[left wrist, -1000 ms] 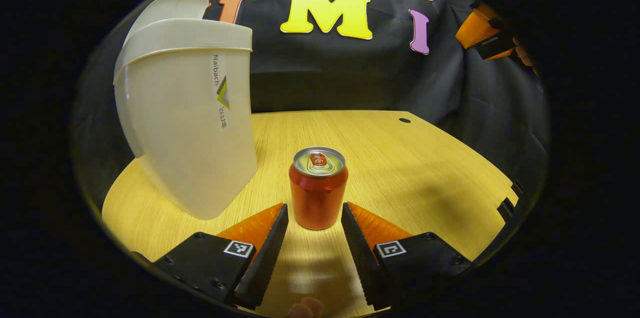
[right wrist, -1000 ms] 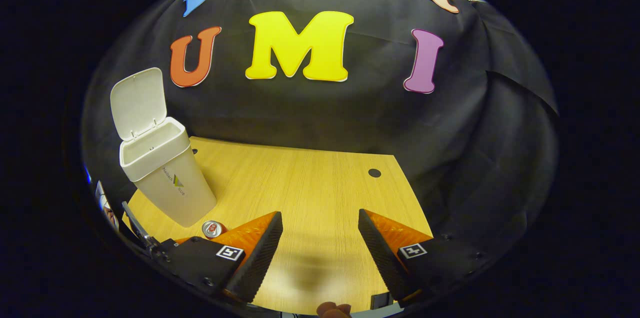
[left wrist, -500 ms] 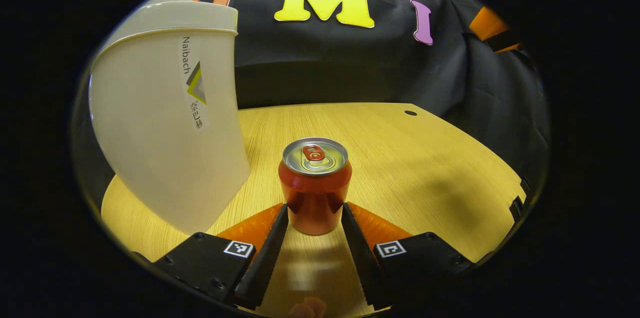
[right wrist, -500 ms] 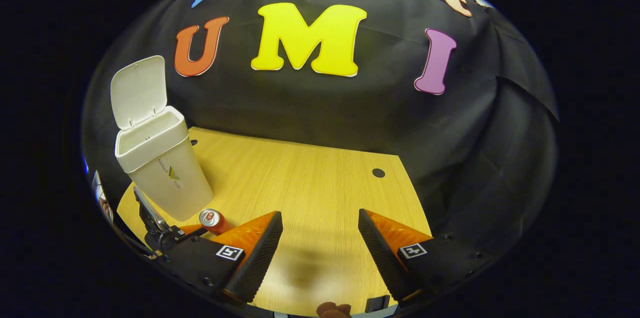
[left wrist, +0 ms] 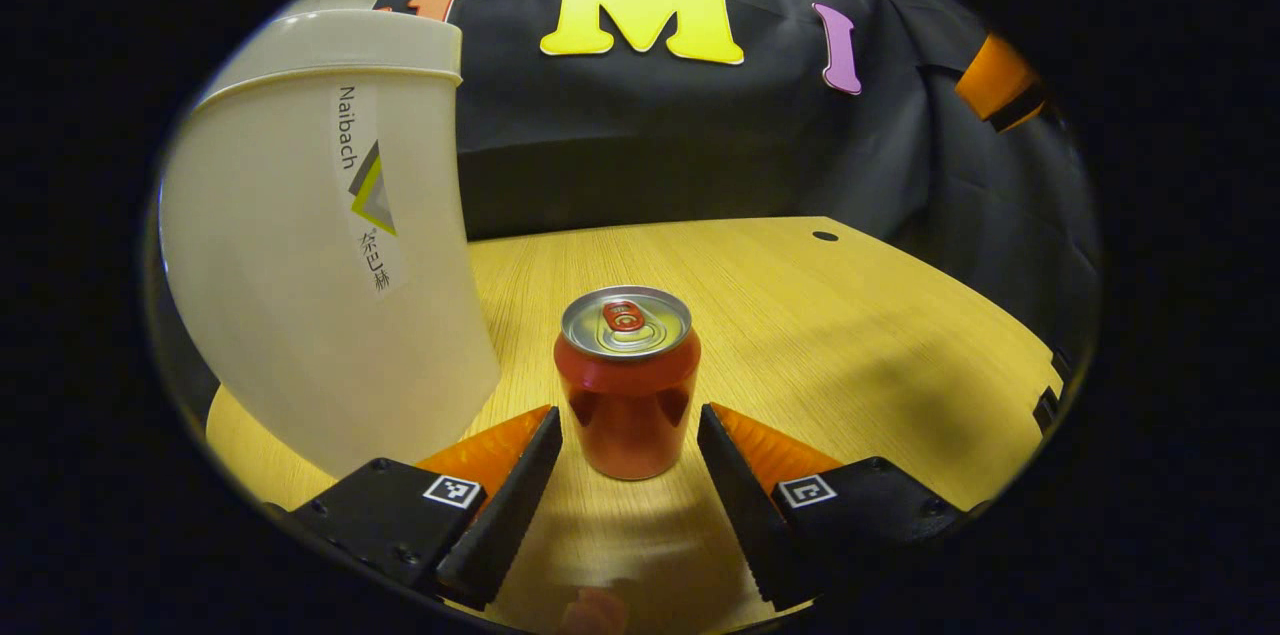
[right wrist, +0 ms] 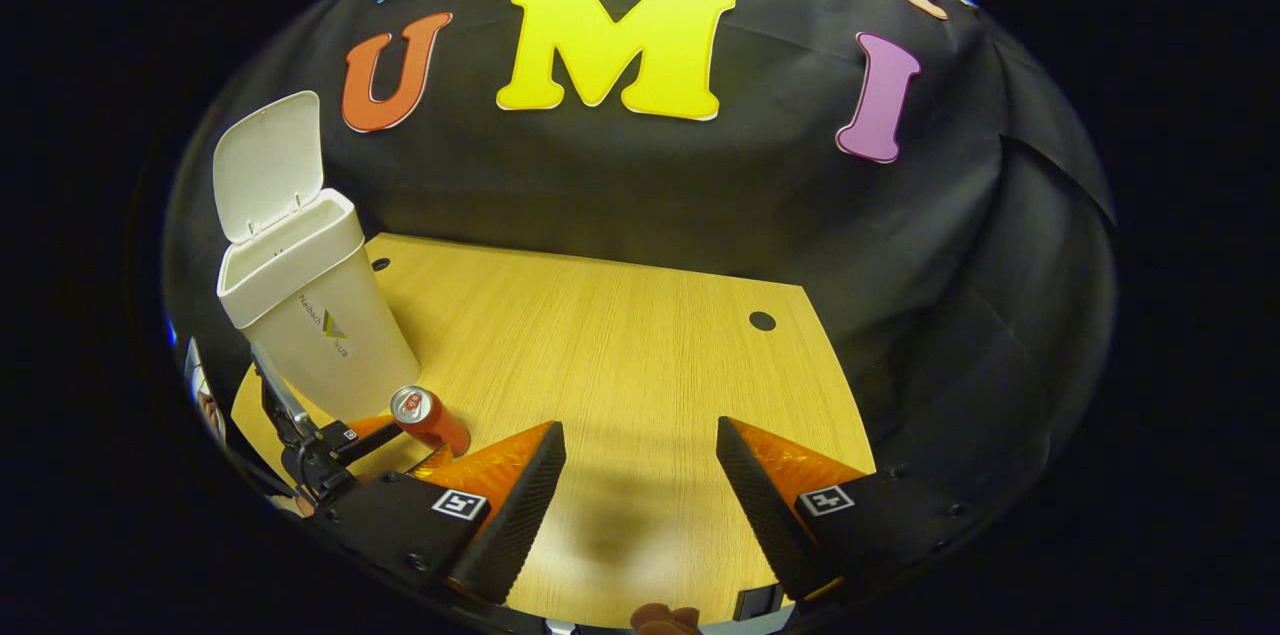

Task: Press the lid of the desktop garbage bin to open it, pick up the crumpled paper on the desktop and throw it into the bin, then pick up the pop can on the desktop and drop it into the bin, and finally close the garbage bin lid.

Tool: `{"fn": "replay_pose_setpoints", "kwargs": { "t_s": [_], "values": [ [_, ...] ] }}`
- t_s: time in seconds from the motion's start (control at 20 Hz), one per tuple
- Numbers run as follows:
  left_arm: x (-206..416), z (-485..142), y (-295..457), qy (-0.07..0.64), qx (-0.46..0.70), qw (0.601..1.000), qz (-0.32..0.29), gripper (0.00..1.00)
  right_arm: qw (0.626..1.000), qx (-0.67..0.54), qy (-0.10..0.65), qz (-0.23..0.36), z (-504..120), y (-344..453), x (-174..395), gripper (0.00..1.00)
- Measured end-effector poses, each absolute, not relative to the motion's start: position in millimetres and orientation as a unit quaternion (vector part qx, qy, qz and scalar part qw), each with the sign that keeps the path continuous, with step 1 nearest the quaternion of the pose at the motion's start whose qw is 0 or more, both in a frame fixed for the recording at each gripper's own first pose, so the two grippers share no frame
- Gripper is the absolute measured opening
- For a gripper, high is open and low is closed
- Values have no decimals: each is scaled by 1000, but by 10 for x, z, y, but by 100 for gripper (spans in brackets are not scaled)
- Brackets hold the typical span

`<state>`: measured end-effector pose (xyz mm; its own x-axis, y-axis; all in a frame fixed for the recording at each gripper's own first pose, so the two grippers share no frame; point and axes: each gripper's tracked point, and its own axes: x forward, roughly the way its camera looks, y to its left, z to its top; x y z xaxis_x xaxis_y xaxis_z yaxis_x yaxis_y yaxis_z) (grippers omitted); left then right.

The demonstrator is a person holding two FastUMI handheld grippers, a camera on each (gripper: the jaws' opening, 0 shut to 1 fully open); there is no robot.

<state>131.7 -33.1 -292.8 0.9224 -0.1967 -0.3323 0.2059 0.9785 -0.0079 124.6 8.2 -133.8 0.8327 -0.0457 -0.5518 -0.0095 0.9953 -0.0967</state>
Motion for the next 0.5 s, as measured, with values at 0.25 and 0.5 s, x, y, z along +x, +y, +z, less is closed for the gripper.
{"fn": "replay_pose_setpoints", "kwargs": {
  "t_s": [0.25, 0.5],
  "values": [
    [1450, -3022, -288, 182, 12, 979, -95, 92, 950, -53, 307, -6, -1510, 113, 1240, 97],
    [1620, -3080, -288, 184, 21, 978, -96, 92, 946, -63, 317, -6, -1617, 79, 1181, 97]
  ]
}}
